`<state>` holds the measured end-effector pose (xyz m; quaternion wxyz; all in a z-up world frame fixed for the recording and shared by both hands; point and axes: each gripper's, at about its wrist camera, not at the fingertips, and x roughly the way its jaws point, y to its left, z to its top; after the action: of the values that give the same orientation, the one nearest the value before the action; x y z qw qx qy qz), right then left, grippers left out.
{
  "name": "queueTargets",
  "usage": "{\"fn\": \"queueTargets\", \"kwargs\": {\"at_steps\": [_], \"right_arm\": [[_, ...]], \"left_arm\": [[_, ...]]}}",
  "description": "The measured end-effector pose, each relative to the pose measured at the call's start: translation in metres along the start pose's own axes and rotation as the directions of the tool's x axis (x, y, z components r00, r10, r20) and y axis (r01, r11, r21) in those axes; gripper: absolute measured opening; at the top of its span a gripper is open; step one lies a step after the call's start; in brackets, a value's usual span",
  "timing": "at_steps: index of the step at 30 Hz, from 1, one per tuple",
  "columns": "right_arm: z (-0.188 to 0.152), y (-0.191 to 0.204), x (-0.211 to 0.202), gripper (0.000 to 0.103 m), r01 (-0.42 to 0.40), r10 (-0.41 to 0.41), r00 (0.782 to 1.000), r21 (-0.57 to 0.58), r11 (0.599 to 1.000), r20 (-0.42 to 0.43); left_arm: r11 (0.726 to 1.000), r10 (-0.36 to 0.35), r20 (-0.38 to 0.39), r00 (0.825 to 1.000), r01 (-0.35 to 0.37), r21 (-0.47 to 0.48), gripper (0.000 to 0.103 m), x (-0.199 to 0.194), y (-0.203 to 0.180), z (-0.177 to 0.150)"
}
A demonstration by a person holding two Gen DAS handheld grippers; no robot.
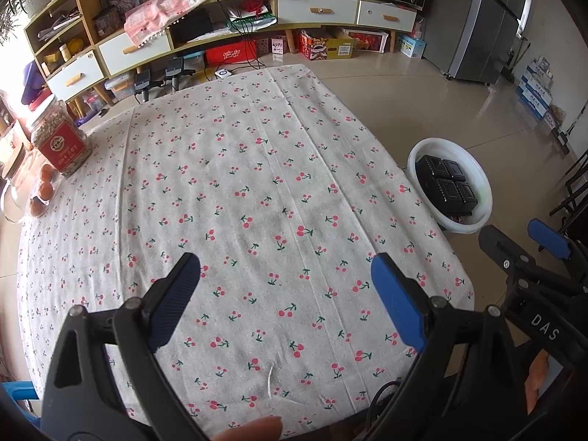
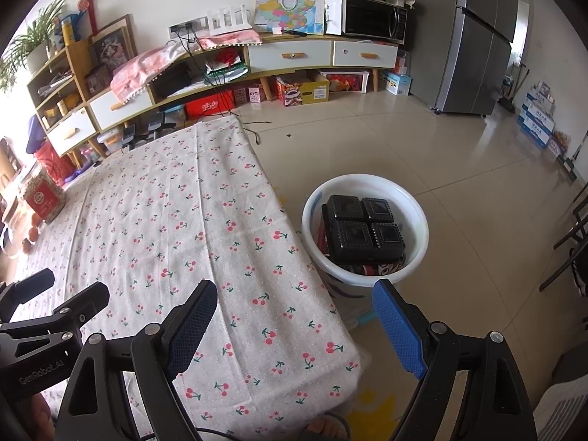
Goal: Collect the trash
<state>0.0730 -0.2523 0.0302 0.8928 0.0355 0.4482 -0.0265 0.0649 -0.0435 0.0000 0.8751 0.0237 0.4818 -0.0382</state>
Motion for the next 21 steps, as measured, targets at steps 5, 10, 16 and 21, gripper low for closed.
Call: {"fn": "queueTargets", "kwargs": {"at_steps": [5, 10, 16, 21], "right_arm": [[0.0001, 0.0011, -0.0004, 0.088, -0.001, 0.001, 1.000, -0.003, 1.000, -0.002], [-0.0001, 0.0012, -0.0007, 0.088, -0.005, 0.005, 1.000, -0.003, 1.000, -0.004], [-0.0002, 0.0014, -0.0010, 0.088, -0.004, 0.004, 1.000, -0.002, 1.000, -0.004], [-0.0001, 0.0012, -0.0009, 0.088, -0.005, 0.005, 1.000, -0.003, 1.000, -0.003]], "left_arm": [[1.000, -0.002, 0.000, 1.000, 0.002, 0.001, 0.094, 0.0000, -0.0001, 0.0000], [1.000, -0.005, 0.002, 1.000, 0.005, 0.004, 0.094, -0.0009, -0.0009, 0.0007], [1.000, -0.007, 0.001, 1.000, 0.007, 0.005, 0.094, -0.0014, -0.0015, 0.0010], [1.000, -0.007, 0.001, 1.000, 0.007, 0.005, 0.094, -0.0011, -0.0016, 0.0005]]}}
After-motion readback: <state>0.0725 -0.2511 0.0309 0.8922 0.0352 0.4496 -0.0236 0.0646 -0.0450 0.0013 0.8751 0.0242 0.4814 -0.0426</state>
